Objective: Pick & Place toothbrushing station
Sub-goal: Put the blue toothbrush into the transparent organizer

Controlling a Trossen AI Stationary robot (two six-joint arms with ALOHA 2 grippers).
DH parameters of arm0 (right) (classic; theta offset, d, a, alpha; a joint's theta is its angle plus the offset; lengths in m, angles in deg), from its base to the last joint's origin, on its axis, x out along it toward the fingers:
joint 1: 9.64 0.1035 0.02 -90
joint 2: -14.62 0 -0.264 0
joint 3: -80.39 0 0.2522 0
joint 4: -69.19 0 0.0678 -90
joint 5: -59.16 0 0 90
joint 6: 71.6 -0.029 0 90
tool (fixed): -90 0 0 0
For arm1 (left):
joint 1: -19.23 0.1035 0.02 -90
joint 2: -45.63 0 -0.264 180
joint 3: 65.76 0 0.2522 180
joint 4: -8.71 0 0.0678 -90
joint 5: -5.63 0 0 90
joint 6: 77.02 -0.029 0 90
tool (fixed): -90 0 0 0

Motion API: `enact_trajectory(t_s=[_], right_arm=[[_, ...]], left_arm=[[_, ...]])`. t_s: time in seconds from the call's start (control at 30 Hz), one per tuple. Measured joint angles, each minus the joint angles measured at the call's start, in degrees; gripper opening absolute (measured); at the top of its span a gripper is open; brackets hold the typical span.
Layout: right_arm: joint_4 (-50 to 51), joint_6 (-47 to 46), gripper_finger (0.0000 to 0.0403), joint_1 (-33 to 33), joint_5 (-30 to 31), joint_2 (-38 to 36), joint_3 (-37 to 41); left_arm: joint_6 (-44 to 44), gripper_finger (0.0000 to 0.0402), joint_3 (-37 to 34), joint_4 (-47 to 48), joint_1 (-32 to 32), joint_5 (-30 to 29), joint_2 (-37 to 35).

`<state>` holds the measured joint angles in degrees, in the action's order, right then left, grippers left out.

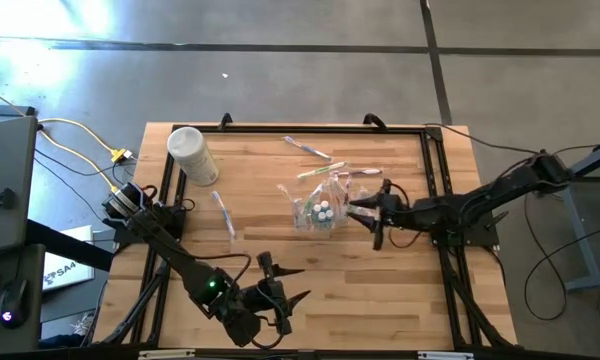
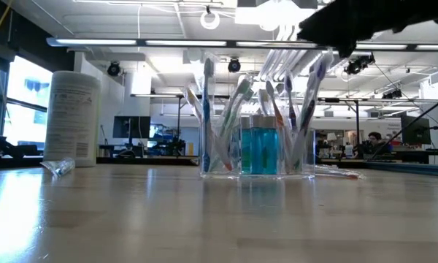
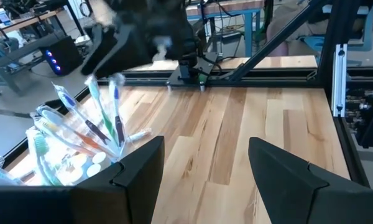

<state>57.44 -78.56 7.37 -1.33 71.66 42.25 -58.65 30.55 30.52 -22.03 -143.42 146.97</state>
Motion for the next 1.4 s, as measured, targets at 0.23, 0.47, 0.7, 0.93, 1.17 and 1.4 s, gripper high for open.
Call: enact_trajectory(t_s=[0.23, 0.47, 0.7, 0.93, 1.17, 1.4], right_arm=[[1.17, 3.82, 0.0137, 5.59, -13.09, -4.89, 0.0], [3.6, 3.85, 0.0136, 9.7, -26.1, -6.83, 0.0], [10.57, -2.53, 0.0136, 12.93, -32.12, -6.47, 0.0], [11.37, -9.39, 0.0136, 16.24, -26.94, -3.05, 0.0], [9.11, -14.91, 0.0136, 19.0, -19.04, 3.6, 0.0], [5.05, -17.69, 0.0136, 21.24, -17.46, 11.33, 0.0]], left_arm=[[1.35, 0.0228, -0.01, 2.61, -0.02, 0.01, 0.02], [8.81, 0.0228, -0.02, 11.31, -0.02, 0.09, 0.02], [23.34, 0.0228, -0.04, 33.69, 0.64, 4.26, -1.98], [51.53, 0.0228, -0.04, 63.59, 5.2, 23.16, -5.75], [70.67, 0.0228, -0.73, 80.26, 13.8, 39.13, -6.1], [62.5, 0.0228, -5.27, 79.99, 24.17, 41.72, -6.03]])
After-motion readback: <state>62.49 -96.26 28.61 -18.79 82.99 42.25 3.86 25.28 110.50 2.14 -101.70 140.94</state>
